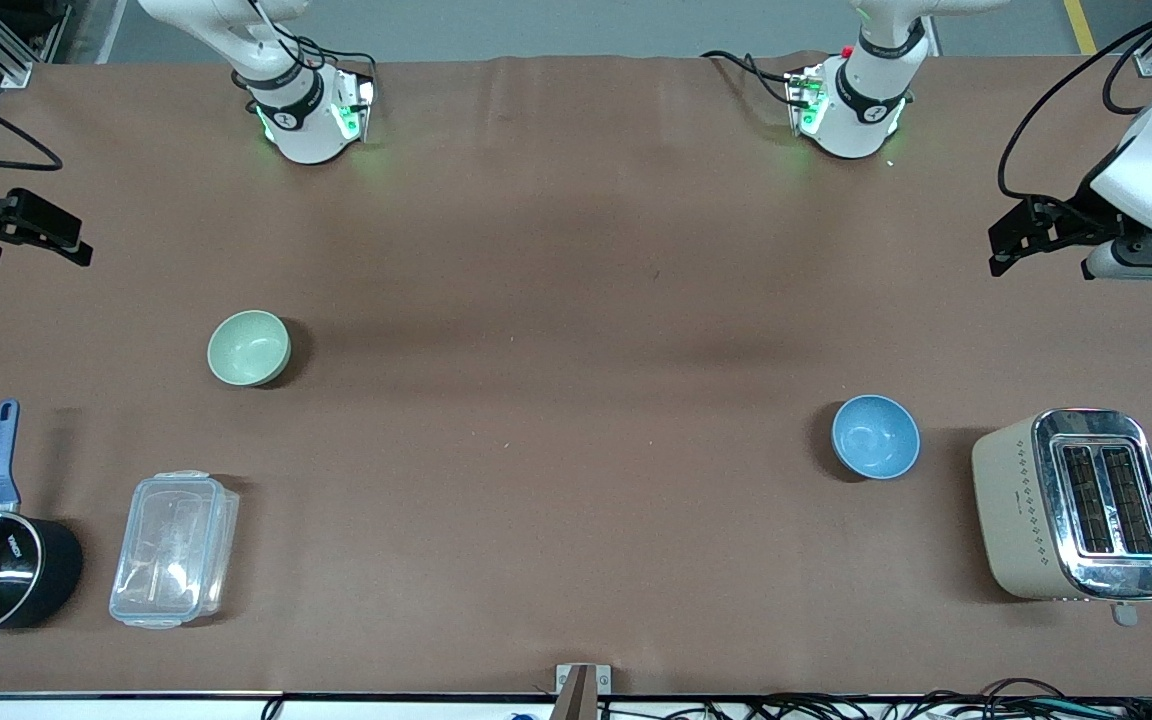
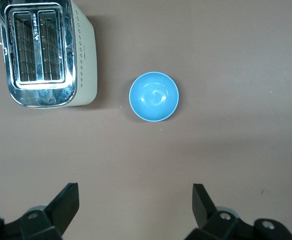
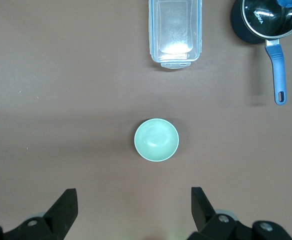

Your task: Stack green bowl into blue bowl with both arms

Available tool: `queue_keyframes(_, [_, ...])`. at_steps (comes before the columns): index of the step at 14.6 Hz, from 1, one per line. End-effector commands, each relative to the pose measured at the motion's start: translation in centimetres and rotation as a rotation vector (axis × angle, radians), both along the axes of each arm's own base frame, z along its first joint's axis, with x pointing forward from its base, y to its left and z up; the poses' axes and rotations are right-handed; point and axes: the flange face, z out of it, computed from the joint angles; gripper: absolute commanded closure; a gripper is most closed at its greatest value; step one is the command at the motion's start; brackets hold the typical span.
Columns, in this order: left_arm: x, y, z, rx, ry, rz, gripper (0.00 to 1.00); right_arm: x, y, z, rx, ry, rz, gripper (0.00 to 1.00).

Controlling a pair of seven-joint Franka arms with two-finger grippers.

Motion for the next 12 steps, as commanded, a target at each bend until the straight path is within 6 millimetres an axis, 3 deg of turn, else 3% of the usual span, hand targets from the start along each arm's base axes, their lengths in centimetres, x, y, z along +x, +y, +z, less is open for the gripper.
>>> queue_keyframes(1, [-0.1, 0.3, 1.0, -0.001, 0.013, 0.001, 0.00, -0.2, -0.2, 0.1, 0.000, 0.002, 0.010, 0.00])
queue_keyframes(3, [0.4, 0.4, 0.2, 0.000, 0.028, 0.001, 0.00, -0.2, -0.2, 0.1, 0.000, 0.002, 0.010, 0.00])
queue_keyframes(4, [1.3, 0.6, -1.5, 0.003, 0.057, 0.006, 0.00, -0.2, -0.2, 0.1, 0.000, 0.002, 0.010, 0.00])
queue_keyframes(6, [4.2, 3.1, -6.6, 0.031, 0.106, 0.046, 0.00, -0.2, -0.2, 0.1, 0.000, 0.002, 0.010, 0.00])
queue_keyframes(9, [7.5, 4.6, -13.7, 0.026, 0.116, 0.070, 0.00, -0.2, -0.4, -0.7, -0.001, 0.025, 0.007, 0.00])
queue_keyframes(12, [10.3, 4.8, -21.8, 0.019, 0.140, 0.102, 0.00, 0.0, -1.9, -7.6, -0.008, 0.109, 0.005, 0.00])
